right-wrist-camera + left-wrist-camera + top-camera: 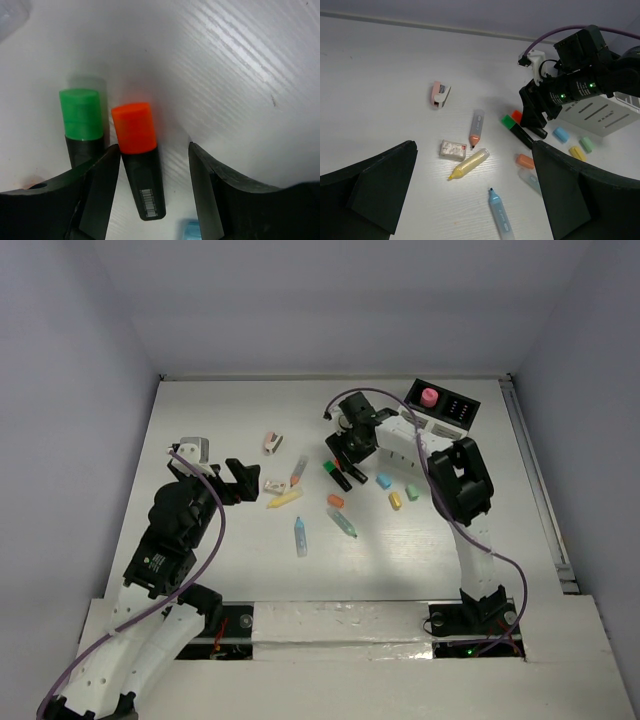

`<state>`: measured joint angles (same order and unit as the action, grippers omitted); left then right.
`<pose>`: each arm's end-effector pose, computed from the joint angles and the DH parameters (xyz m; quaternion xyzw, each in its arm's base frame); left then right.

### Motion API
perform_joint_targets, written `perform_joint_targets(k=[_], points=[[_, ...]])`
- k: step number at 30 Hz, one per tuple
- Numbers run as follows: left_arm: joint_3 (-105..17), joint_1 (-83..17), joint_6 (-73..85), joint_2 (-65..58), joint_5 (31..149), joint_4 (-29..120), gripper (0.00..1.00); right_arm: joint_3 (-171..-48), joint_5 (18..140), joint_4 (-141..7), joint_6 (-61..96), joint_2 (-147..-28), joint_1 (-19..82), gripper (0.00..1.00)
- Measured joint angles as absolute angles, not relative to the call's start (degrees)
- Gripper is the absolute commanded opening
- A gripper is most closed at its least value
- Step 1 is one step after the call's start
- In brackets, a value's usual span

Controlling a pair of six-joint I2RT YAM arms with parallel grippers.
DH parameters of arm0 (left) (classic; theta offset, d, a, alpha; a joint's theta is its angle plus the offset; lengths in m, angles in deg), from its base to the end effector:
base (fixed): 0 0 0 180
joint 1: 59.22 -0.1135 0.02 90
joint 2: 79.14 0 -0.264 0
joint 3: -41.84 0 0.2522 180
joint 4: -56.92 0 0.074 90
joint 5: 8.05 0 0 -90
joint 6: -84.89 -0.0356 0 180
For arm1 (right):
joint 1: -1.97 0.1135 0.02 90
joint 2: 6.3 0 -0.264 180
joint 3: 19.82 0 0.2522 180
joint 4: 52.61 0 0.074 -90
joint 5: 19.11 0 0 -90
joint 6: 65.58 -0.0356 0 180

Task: Sort the stationery into containers
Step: Pick up the pen from the center of the board, then place the pen in the storage box.

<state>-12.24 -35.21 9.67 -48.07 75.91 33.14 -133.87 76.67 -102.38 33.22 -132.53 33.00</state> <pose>0.1252 -0.0517 0.3469 0.0203 0.7115 -0.1975 0.6740 0.4043 0.2474 0.1767 -0.3415 0.9068 0.0947 0.2281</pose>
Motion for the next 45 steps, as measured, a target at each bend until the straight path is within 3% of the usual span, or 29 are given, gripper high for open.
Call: perform_joint_targets(k=[6, 13, 15, 19, 25, 32, 38, 45], points=[[-12.2, -35.2, 9.7, -48.1, 75.9, 33.1, 0.99, -136.3, 75.7, -102.2, 33.2, -134.5, 33.2, 0.58], [-12.2, -35.2, 9.7, -48.2, 75.9, 33.1, 0.99, -138.9, 74.2, -102.4, 33.0, -136.2, 33.3, 0.36], [-12.2, -35.2, 9.7, -48.2, 75.9, 33.1, 0.99, -138.9, 74.0, -102.1, 32.9, -136.2, 33.3, 0.22], [-12.2, -35.2, 9.7, -48.2, 75.9, 33.1, 0.99, -139.4, 73.0, -101.5, 32.2, -136.2, 33.3, 0.11], [-12.2, -35.2, 9.7, -48.2, 75.9, 33.1, 0.99, -139.9, 70.1, -95.9, 29.8, -132.0, 33.5, 0.10], [-12.2, -35.2, 9.7, -48.2, 75.9, 33.1, 0.99, -126.9, 64.5, -78.5, 24.4, -108.4, 30.7, 0.11], [-12.2, -35.2, 9.7, -48.2, 75.9, 33.1, 0.99, -117.3, 57.2, -62.4, 20.0, -94.0, 17.1, 0.11], [-12.2, -35.2, 9.7, -48.2, 75.9, 33.1, 0.99, -108.2, 51.3, -52.4, 17.5, -95.7, 5.1, 0.11]])
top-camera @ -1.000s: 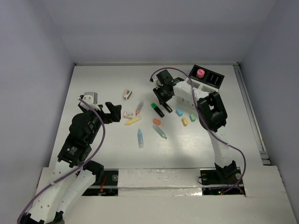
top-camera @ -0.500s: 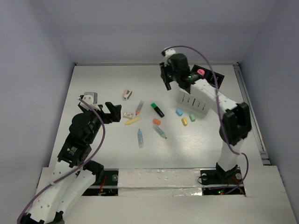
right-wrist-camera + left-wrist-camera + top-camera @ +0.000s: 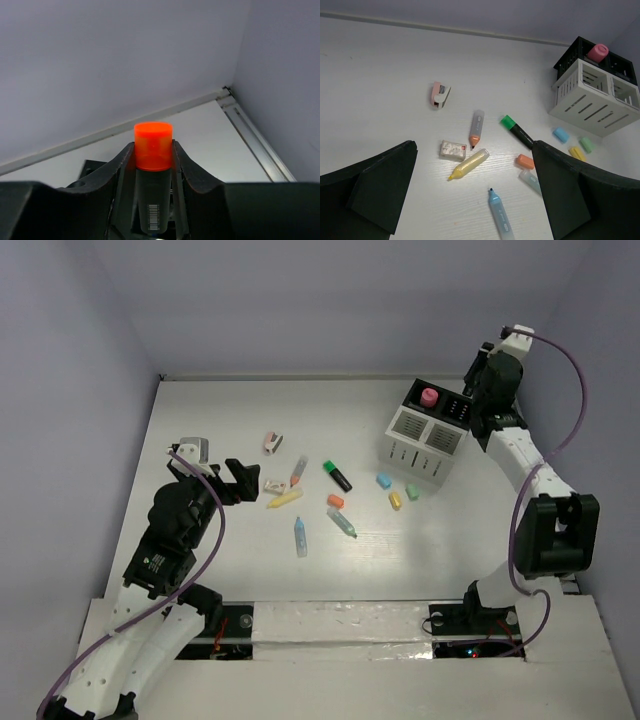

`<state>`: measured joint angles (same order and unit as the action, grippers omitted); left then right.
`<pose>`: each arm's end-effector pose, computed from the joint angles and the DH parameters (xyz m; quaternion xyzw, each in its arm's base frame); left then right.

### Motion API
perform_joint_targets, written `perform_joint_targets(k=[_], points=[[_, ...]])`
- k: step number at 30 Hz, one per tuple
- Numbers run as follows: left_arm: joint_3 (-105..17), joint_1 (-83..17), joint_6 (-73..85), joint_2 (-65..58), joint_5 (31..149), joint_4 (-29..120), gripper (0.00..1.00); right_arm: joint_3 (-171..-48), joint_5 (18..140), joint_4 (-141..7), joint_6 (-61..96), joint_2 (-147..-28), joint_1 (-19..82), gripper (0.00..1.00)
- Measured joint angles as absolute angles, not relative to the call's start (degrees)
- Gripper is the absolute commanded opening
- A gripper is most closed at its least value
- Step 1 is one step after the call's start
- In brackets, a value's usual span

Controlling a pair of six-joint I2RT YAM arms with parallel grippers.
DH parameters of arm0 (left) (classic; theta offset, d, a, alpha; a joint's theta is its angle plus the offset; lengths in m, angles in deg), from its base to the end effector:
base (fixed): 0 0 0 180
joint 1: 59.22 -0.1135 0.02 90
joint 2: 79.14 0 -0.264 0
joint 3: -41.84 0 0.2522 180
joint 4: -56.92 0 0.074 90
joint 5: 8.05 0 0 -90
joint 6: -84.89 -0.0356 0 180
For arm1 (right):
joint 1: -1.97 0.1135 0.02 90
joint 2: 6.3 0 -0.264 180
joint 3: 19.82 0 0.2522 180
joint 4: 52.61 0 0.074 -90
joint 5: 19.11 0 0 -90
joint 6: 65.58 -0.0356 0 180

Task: Sort the stationery into containers
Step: Place the pen in the storage box.

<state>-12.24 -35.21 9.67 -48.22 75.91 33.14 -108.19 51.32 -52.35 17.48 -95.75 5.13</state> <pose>0.1247 -0.0514 0.3472 0.0202 0.7106 -0.1979 0.6749 0.3772 0.0089 0.3712 0.1424 0.6975 -0.0597 0.6998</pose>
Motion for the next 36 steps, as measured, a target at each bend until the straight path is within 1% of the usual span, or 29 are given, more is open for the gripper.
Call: perform_joint_targets(k=[6, 17, 22, 25, 26, 28, 29, 32, 36], points=[[-12.2, -35.2, 9.7, -48.2, 75.9, 33.1, 0.99, -105.7, 51.1, -47.2, 18.4, -100.7, 3.4, 0.12], [-12.2, -35.3, 9.7, -47.7, 75.9, 33.1, 0.99, -103.9, 51.7, -39.6, 20.9, -105.1, 3.4, 0.15], [-12.2, -35.5, 9.6, -47.7, 75.9, 33.2, 0.99, -103.8, 51.8, -39.3, 21.0, -107.9, 3.4, 0.21], [-12.2, -35.6, 9.6, -47.8, 75.9, 33.2, 0.99, -102.6, 52.1, -39.2, 21.0, -108.4, 3.4, 0.29], [-12.2, -35.6, 9.5, -47.8, 75.9, 33.3, 0.99, -102.0, 52.3, -39.1, 21.0, -108.4, 3.4, 0.38], [-12.2, -35.6, 9.5, -47.8, 76.0, 33.3, 0.99, -101.3, 52.5, -38.9, 20.9, -108.4, 3.4, 0.49], [-12.2, -35.6, 9.5, -47.8, 76.0, 33.3, 0.99, -101.0, 52.5, -38.9, 20.7, -108.4, 3.4, 0.58], [-12.2, -35.6, 9.5, -47.8, 76.2, 33.4, 0.99, -100.1, 53.0, -38.8, 20.5, -108.2, 3.4, 0.76], [-12.2, -35.6, 9.5, -47.8, 76.2, 33.5, 0.99, -99.0, 54.0, -39.4, 20.3, -106.9, 3.4, 0.80]])
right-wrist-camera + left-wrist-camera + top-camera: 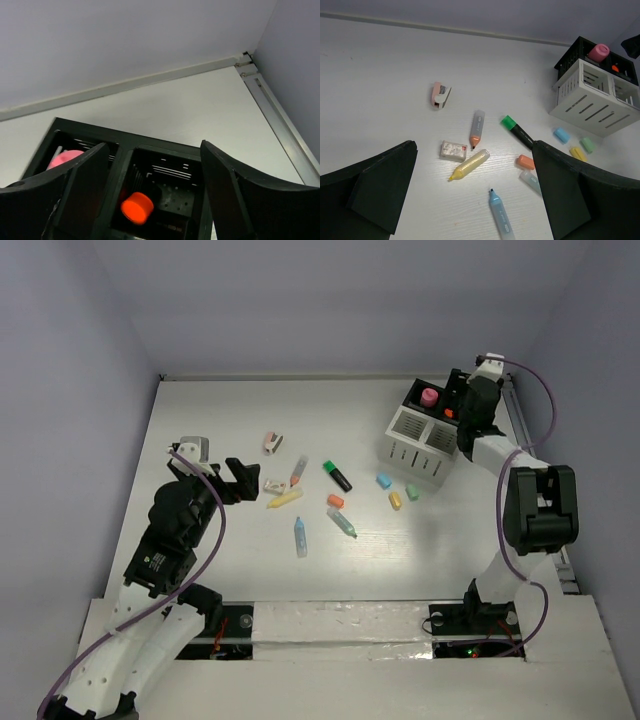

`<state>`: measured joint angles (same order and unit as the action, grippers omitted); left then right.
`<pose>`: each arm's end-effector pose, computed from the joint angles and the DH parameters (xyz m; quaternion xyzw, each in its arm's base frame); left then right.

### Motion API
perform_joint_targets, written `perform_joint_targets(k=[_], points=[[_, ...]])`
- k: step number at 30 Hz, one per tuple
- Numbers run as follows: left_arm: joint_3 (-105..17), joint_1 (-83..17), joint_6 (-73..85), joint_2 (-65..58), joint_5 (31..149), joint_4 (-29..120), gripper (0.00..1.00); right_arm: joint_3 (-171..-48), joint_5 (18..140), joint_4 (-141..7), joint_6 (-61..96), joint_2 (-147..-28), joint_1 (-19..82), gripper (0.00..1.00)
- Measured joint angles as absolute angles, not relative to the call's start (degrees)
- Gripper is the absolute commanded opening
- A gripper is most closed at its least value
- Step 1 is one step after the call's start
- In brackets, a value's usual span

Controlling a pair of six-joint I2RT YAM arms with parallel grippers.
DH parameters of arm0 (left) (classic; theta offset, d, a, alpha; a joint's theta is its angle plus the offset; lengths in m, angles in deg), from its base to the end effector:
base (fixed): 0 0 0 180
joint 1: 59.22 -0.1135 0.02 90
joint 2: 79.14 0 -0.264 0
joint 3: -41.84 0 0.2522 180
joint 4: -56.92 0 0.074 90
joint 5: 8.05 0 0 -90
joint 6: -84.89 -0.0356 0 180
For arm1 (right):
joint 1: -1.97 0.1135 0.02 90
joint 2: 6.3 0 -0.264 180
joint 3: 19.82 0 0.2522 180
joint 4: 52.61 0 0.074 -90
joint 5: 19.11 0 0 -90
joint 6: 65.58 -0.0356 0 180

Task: Sort the stationery into containers
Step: Place the pen in the storage box, then pick up the pen from the center of the board.

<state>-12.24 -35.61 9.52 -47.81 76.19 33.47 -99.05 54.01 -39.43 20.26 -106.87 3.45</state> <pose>0.1265 -0.0514 0.3470 0.0204 0.7111 -0.1961 0.6749 0.4104 0.0003 0.2659 0.1136 0.7450 -0.0789 0.6526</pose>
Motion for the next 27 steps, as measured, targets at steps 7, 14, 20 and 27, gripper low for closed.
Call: perform_joint_targets(k=[7, 14, 20, 27], points=[[-12.2, -35.6, 9.5, -47.8, 76.8, 33.5, 0.99, -99.2, 61.5, -45.4, 18.4, -97.7, 4.3, 0.78], [-12.2, -36.1, 9.5, -47.8, 77.0, 33.5, 0.99, -106.0, 71.6, -59.2, 18.8, -94.5, 18.1, 0.73], [-12.2, -36.1, 9.5, -47.8, 77.0, 33.5, 0.99, -110.7, 76.9, -75.2, 20.8, -101.3, 31.1, 0.71], [-12.2, -36.1, 9.5, -47.9, 77.0, 33.5, 0.99, -115.3, 76.9, -86.7, 21.4, -113.6, 35.9, 0.75]])
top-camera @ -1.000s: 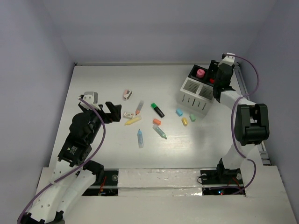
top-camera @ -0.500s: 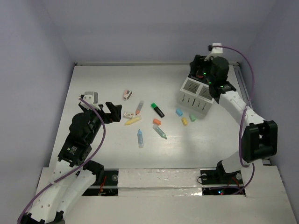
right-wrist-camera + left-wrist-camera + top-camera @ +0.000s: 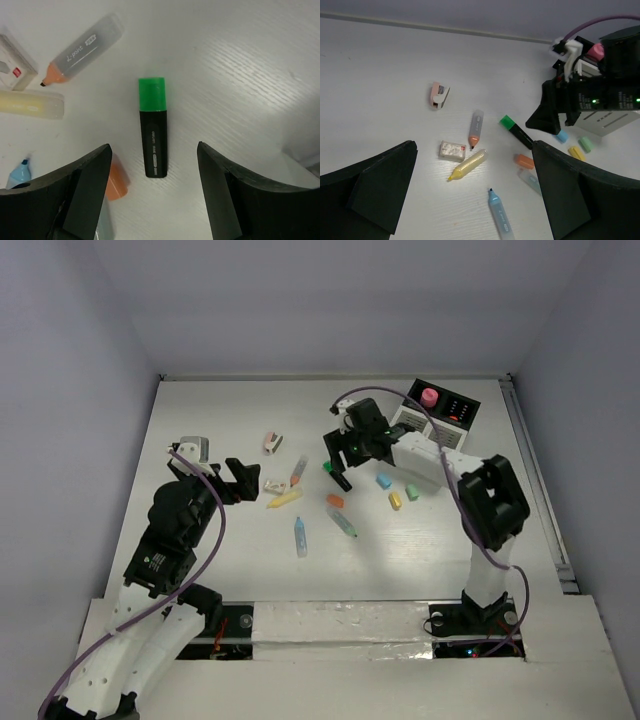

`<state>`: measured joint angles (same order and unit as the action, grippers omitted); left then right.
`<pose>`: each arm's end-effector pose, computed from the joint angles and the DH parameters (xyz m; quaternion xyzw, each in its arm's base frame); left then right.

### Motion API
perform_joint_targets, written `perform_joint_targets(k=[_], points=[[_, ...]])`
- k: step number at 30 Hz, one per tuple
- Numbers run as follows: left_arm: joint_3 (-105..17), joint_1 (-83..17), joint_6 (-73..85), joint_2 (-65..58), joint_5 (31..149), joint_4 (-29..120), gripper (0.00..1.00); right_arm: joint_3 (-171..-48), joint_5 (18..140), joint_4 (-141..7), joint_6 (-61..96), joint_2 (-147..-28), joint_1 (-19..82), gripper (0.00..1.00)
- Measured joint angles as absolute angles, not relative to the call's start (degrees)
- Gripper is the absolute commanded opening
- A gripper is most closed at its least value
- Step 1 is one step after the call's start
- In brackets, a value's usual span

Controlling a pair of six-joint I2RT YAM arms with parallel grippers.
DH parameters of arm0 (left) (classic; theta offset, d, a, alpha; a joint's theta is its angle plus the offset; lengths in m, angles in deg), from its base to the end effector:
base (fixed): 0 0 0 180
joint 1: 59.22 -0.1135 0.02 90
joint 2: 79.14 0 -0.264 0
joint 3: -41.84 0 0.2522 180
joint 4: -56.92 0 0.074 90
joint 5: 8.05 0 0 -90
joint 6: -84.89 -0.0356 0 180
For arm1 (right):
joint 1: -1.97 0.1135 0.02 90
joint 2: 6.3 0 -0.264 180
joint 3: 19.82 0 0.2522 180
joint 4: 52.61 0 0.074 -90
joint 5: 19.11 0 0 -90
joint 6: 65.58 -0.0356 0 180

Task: Sort the stationery into containers
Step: Pick up the pen from the center of the board, then place the pen in the storage box.

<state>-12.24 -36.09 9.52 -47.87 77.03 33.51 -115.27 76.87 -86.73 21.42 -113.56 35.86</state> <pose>0.1265 -0.0507 0.3472 0.0225 0.7104 -0.1985 0.6748 0.3476 0.2380 0.2354 -0.2654 0.8871 0.1644 0.3401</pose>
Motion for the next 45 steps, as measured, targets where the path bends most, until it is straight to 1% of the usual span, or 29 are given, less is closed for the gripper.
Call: perform_joint_targets(k=[7, 10, 13, 14, 18, 19, 20, 23, 29, 31, 33, 36, 39, 41, 43, 45], points=[[-12.2, -36.1, 9.5, -47.9, 77.0, 33.5, 0.99, -123.3, 75.7, -92.1, 21.8, -124.8, 39.0, 0.75], [-12.2, -36.1, 9.5, -47.9, 77.2, 33.5, 0.99, -126.3, 74.5, -93.5, 22.1, -128.2, 39.6, 0.73], [-12.2, -36.1, 9.5, -48.0, 77.3, 33.5, 0.99, -129.0, 72.7, -94.4, 22.5, -130.8, 39.7, 0.64], [-12.2, -36.1, 9.5, -48.1, 77.3, 33.5, 0.99, -129.9, 72.2, -94.6, 22.5, -131.3, 39.7, 0.55], [-12.2, -36.1, 9.5, -48.6, 77.4, 33.5, 0.99, -132.2, 70.2, -95.2, 22.9, -133.1, 39.7, 0.36], [-12.2, -36.1, 9.5, -48.7, 77.4, 33.6, 0.99, -132.7, 69.6, -95.4, 23.1, -133.5, 39.7, 0.30], [-12.2, -36.1, 9.5, -48.7, 77.4, 33.6, 0.99, -133.3, 69.0, -95.9, 23.4, -133.8, 39.7, 0.22], [-12.2, -36.1, 9.5, -48.7, 77.4, 33.6, 0.99, -135.3, 67.5, -97.3, 24.5, -134.8, 39.7, 0.16], [-12.2, -36.1, 9.5, -49.1, 77.4, 33.7, 0.99, -140.4, 62.4, -98.8, 28.0, -135.6, 39.5, 0.14], [-12.2, -36.1, 9.5, -49.1, 77.4, 33.7, 0.99, -141.1, 61.6, -97.7, 28.6, -133.9, 39.0, 0.13], [-12.2, -36.1, 9.5, -49.1, 77.4, 33.7, 0.99, -139.2, 61.6, -95.7, 28.6, -129.4, 37.7, 0.13], [-12.2, -36.1, 9.5, -49.1, 77.4, 33.7, 0.99, -131.0, 61.7, -88.0, 26.9, -117.3, 32.7, 0.12], [-12.2, -36.1, 9.5, -49.1, 77.5, 33.7, 0.99, -122.5, 60.5, -78.0, 23.7, -103.6, 23.4, 0.11], [-12.2, -36.1, 9.5, -49.0, 77.5, 33.7, 0.99, -118.0, 58.6, -71.1, 21.7, -97.1, 16.3, 0.12], [-12.2, -36.1, 9.5, -49.0, 77.5, 33.7, 0.99, -114.3, 56.2, -65.4, 19.5, -93.0, 10.2, 0.12], [-12.2, -36.1, 9.5, -49.0, 77.5, 33.7, 0.99, -111.3, 55.2, -60.4, 17.6, -91.7, 5.9, 0.12]])
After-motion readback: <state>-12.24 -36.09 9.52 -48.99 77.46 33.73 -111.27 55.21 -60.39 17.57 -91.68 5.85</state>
